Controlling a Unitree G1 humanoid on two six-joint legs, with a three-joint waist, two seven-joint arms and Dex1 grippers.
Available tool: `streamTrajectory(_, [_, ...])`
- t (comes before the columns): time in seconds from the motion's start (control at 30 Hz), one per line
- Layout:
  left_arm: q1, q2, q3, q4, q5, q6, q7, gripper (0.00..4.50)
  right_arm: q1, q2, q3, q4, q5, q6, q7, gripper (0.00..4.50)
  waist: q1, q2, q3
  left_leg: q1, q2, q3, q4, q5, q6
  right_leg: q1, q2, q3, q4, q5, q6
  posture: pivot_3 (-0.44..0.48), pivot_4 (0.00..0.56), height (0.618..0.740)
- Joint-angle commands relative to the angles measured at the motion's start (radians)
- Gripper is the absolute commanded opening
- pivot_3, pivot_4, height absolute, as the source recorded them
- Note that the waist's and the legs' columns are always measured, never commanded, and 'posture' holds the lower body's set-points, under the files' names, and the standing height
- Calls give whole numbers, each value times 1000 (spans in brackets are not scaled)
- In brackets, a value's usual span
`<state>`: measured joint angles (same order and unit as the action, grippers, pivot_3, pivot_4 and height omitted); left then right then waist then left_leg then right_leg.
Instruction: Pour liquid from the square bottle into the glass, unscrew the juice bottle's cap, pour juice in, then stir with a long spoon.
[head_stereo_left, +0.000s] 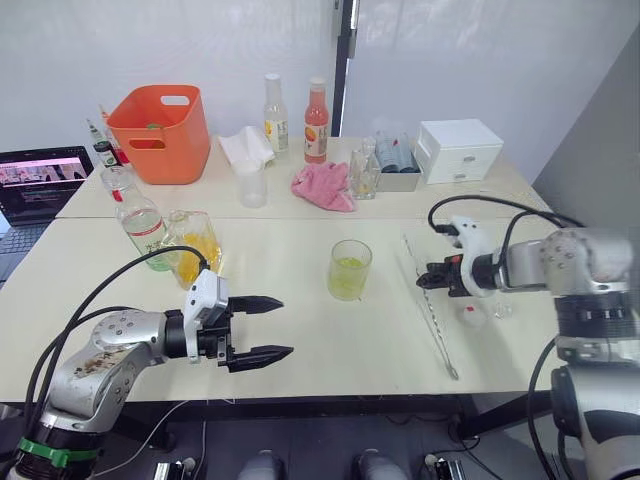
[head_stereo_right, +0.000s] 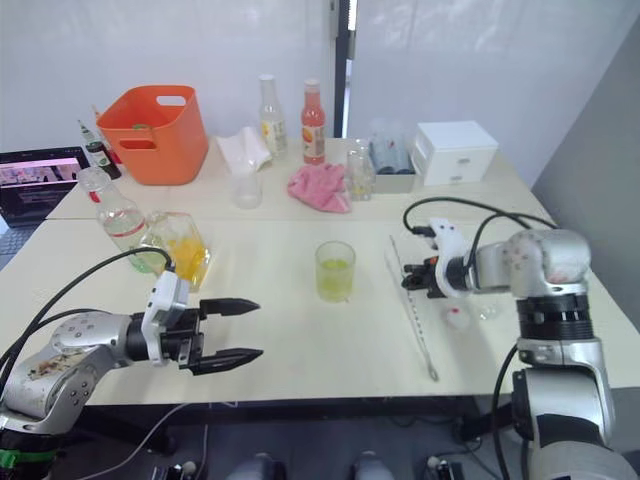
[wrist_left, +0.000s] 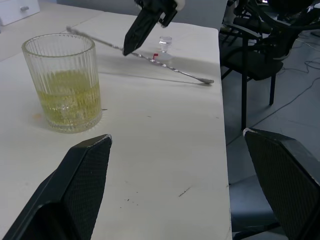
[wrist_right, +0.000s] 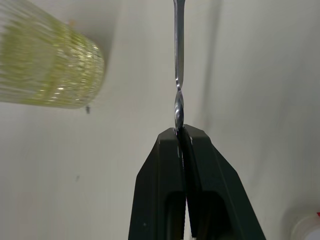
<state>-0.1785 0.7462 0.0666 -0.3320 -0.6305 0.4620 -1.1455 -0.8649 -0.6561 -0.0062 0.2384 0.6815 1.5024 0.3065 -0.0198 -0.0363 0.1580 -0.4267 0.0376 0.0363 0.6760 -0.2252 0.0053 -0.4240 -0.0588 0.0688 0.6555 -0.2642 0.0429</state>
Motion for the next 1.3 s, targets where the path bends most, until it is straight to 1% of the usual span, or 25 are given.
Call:
streamTrajectory(0.03, [-12, 3, 11, -19, -9, -5, 3, 4469, -4, 7, 25, 25, -56, -69, 44, 0, 0, 0, 0, 0, 0, 0, 0, 0, 0, 0, 0, 0, 0, 0, 0, 0, 150, 715])
streamTrajectory(0.23, [-21, 6, 12, -13, -10, 3, 6, 4469, -6, 51, 45, 120, -141, -146, 86, 0, 0, 0, 0, 0, 0, 0, 0, 0, 0, 0, 0, 0, 0, 0, 0, 0, 150, 715])
streamTrajectory(0.33, [-25, 5, 13, -9, -5, -1, 10, 4469, 4, 60, 54, 133, -174, -185, 113, 0, -1, 0, 0, 1, 0, 0, 0, 0, 0, 1, 0, 0, 0, 0, 0, 0, 150, 715])
streamTrajectory(0.47, [-32, 1, 25, -2, -13, -2, 20, 4500, 44, 53, 45, 64, -175, -197, 155, 1204, -2, 0, 0, 2, 0, 0, 1, 0, 0, 2, 0, 0, 1, 0, 0, 0, 150, 715])
streamTrajectory(0.5, [-31, 3, 30, -1, -20, 1, 19, 4500, 52, 50, 32, 39, -170, -196, 161, 1625, -1, 0, 0, 2, 0, 0, 1, 0, 0, 2, 0, 0, 1, 0, 0, 0, 150, 715])
streamTrajectory(0.67, [2, 11, 83, -10, -50, 15, 35, 4500, 130, -5, -34, -174, -158, -270, 203, 3314, 4, 0, 0, 0, 0, -1, 1, 0, 0, 0, 0, 0, 1, 0, 0, 0, 150, 715])
streamTrajectory(0.7, [19, 13, 106, -18, -68, 26, 42, 4500, 160, -27, -52, -227, -153, -290, 216, 3732, 4, 0, 0, 0, 0, -1, 1, 0, 0, 0, 0, 0, 1, 0, 1, 0, 150, 715])
streamTrajectory(0.77, [75, 18, 165, -36, -92, 33, 54, 4500, 247, -80, -114, -334, -146, -355, 251, 4367, 4, 0, 0, 0, 0, -1, 0, 0, 0, 0, 0, 0, 0, 0, 1, 0, 150, 715])
streamTrajectory(0.8, [101, 20, 189, -40, -95, 31, 56, 4500, 287, -102, -140, -373, -148, -389, 266, 4480, 6, 0, 0, 0, 0, -1, 0, 0, 0, 0, 0, 0, 0, 0, 1, 0, 150, 715])
streamTrajectory(0.87, [175, 24, 245, -42, -67, 3, 71, 4500, 440, -146, -256, -479, -132, -526, 356, 4480, 8, 0, 0, 0, 0, -2, 0, -1, 1, 1, -1, -1, 0, -1, 2, 0, 150, 715])
streamTrajectory(0.93, [220, 22, 289, -38, -57, -15, 89, 4500, 549, -156, -366, -552, -99, -587, 402, 4480, 10, 0, 0, -1, 0, -2, -1, -1, 1, 1, -1, -1, -3, -1, 2, 0, 150, 715])
streamTrajectory(0.97, [245, 20, 323, -28, -57, -23, 99, 4500, 603, -145, -452, -587, -64, -586, 409, 4480, 8, 0, 0, -1, 0, -2, -1, -1, 1, 1, -1, -1, -3, -1, 2, 0, 150, 715])
streamTrajectory(1.03, [283, 18, 371, -10, -49, -42, 110, 4500, 692, -128, -570, -628, -24, -611, 428, 4480, 8, 0, 0, 0, 1, -2, 0, -1, 1, 2, -1, -1, -2, -1, 2, 0, 150, 715])
streamTrajectory(1.07, [297, 17, 385, -5, -44, -49, 113, 4500, 725, -123, -605, -638, -13, -629, 438, 4480, 6, 0, 0, 1, 2, -2, 0, -1, 1, 3, -1, 0, -1, -1, 2, 0, 150, 715])
streamTrajectory(1.13, [327, 19, 438, 52, -2, -101, 124, 4500, 846, -109, -694, -644, -12, -677, 480, 4480, 6, 0, 0, 4, 4, -1, 0, -1, 1, 5, -1, 0, -1, -1, 2, 0, 150, 715])
streamTrajectory(1.2, [356, 25, 484, 98, 19, -136, 120, 4500, 946, -107, -749, -632, -17, -713, 518, 4480, 6, 0, 0, 5, 5, 1, 0, -1, 1, 6, 0, 0, -2, -2, 1, 0, 150, 715])
streamTrajectory(1.3, [391, 31, 510, 162, 63, -201, 100, 4500, 1043, -132, -752, -586, -65, -782, 562, 4480, 4, 0, 0, 5, 6, 4, 0, -1, 1, 5, 0, 1, -1, -2, 0, 0, 150, 715])
